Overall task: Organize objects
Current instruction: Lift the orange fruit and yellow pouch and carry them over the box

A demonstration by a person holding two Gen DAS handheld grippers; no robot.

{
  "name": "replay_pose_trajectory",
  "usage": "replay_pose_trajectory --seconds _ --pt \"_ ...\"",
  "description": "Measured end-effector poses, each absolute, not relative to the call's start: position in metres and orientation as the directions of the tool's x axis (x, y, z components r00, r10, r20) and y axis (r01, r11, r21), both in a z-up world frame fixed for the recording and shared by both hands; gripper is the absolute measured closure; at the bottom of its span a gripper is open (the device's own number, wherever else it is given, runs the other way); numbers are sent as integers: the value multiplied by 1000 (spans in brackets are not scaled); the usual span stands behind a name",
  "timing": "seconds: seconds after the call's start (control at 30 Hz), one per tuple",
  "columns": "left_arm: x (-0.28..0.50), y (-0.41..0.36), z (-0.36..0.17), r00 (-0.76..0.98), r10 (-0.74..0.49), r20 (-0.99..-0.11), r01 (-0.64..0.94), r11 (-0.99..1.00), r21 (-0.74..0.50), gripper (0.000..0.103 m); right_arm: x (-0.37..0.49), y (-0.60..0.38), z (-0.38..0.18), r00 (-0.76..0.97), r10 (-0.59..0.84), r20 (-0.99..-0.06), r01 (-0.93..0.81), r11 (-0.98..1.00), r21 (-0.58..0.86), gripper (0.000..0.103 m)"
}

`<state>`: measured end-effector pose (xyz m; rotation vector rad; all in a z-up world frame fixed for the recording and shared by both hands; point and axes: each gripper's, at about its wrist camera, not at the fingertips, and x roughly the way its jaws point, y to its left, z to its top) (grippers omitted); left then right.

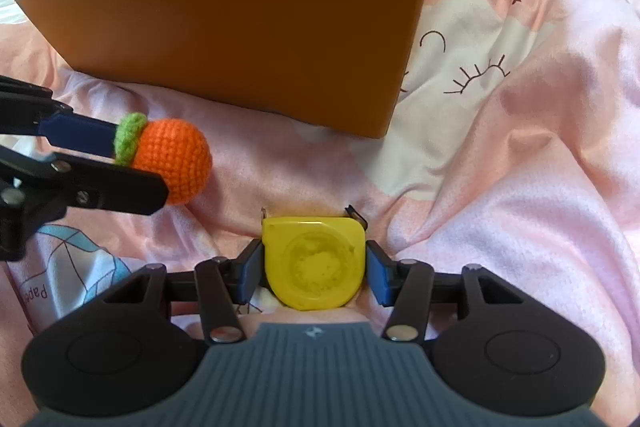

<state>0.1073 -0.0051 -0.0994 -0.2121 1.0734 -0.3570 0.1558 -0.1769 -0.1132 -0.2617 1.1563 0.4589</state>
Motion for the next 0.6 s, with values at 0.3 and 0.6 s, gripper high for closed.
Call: replay_pose_trajectory --seconds 0.3,0.6 --pt "94 -3 -67 528 -428 -734 259 904 -340 53 147 -193 -67 405 294 -866 -439 893 97 48" --pt "98 8 -13 681 -426 -596 279 903 -327 53 135 -189 20 548 367 -752 -518 854 39 48"
